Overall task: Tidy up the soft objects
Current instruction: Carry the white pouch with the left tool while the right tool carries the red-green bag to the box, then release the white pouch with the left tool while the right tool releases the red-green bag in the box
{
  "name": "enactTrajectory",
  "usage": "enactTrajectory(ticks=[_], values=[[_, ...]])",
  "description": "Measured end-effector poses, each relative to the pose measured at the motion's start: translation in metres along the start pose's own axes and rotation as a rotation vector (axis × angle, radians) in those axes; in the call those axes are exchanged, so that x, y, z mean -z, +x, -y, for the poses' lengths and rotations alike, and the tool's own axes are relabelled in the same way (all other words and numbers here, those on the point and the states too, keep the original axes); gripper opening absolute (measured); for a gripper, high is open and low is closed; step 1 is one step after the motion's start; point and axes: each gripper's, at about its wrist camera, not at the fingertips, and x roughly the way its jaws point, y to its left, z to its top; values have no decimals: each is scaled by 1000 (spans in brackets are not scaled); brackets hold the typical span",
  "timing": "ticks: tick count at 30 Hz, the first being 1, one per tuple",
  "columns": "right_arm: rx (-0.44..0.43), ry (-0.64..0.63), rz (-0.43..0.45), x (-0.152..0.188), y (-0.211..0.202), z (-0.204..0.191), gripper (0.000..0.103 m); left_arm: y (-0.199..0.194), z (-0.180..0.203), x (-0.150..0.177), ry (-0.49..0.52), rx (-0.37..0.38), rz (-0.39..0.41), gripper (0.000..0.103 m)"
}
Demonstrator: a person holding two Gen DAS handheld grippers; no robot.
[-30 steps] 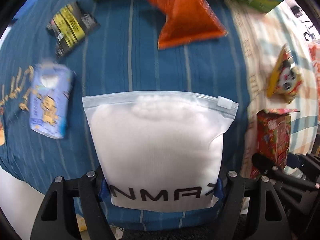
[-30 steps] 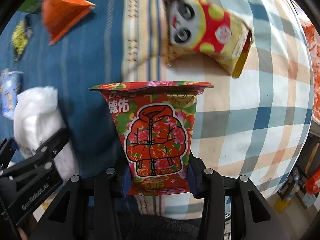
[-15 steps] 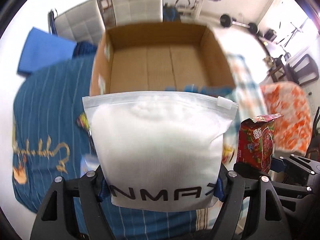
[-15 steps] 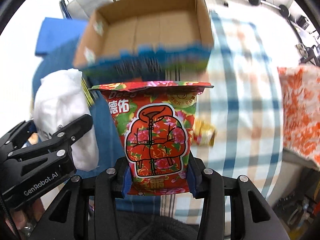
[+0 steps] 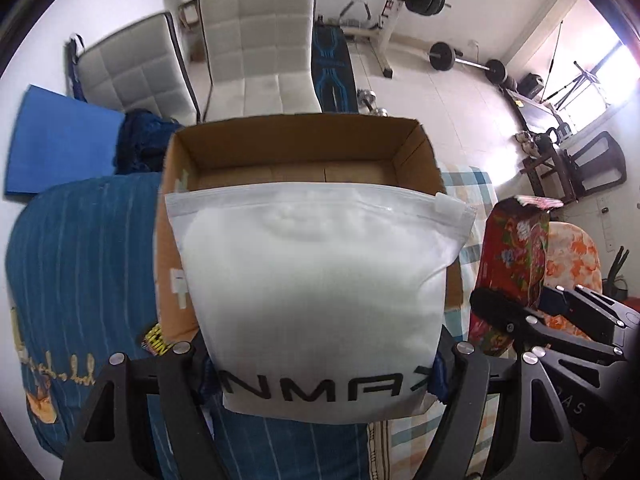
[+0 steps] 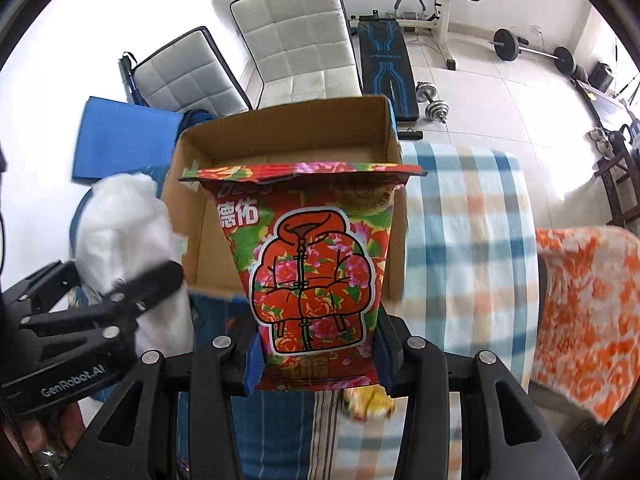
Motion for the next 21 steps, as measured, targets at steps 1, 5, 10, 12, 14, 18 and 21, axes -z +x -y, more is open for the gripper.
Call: enactTrajectory(ticks=[1,5,10,12,14,18,21], values=[[10,0,-4,-11,13,4,46,11,-2,-14,-15,1,-16,75],[14,9,-53,-46,64,11,46,46,-11,-53,-42,-3,-91,75],[60,5,-130,-78,137,21,46,95,-24,-92,-89,51,-203,75],[70,1,-170,-86,160,20,46,120,-25,-111,-90,63,-249,75],[88,-9,-195,-92,182,20,46,133,-23,-119,-78,67,-277,76],[101,-6,-238,-104,218,23,46,166,-26,-138,-81,89,-331,76],[98,-6,-248,-111,229,19,46,179,-22,-143,-72,112,-365,76]])
